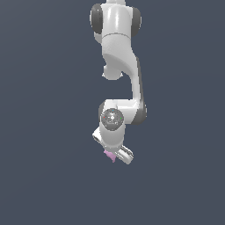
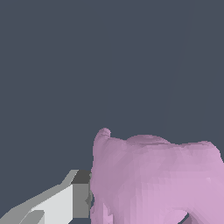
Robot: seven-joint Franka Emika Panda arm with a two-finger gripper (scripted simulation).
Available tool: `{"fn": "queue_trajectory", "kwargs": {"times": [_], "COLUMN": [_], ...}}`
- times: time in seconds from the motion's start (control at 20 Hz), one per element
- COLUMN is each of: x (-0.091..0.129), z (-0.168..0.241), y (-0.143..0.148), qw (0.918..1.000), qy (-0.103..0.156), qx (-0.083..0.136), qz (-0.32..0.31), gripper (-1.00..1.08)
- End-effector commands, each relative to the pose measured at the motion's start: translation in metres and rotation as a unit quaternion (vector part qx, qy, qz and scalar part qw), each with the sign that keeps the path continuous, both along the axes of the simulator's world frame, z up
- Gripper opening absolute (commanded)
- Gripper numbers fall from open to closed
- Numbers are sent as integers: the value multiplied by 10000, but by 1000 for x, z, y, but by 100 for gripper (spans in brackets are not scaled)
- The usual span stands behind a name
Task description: Pick up the object and move it to a goal position.
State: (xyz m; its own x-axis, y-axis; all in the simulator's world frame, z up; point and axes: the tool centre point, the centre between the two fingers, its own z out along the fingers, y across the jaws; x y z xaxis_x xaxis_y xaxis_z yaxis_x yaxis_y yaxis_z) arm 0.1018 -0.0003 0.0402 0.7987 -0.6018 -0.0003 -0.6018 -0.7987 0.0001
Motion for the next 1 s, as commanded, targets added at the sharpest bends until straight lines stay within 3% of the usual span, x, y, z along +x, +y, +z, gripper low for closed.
{"fn": "queue_trajectory", "kwargs": {"times": [0.0,0.5,0.95], "x": [0,-6,-32], "z": [0,8,40], "y": [0,-6,-29], "qw": [10000,10000,10000], "qy": [-1,-1,0], "qx": [0,0,3], "qz": [0,0,1], "gripper": [-100,-100,-100]}}
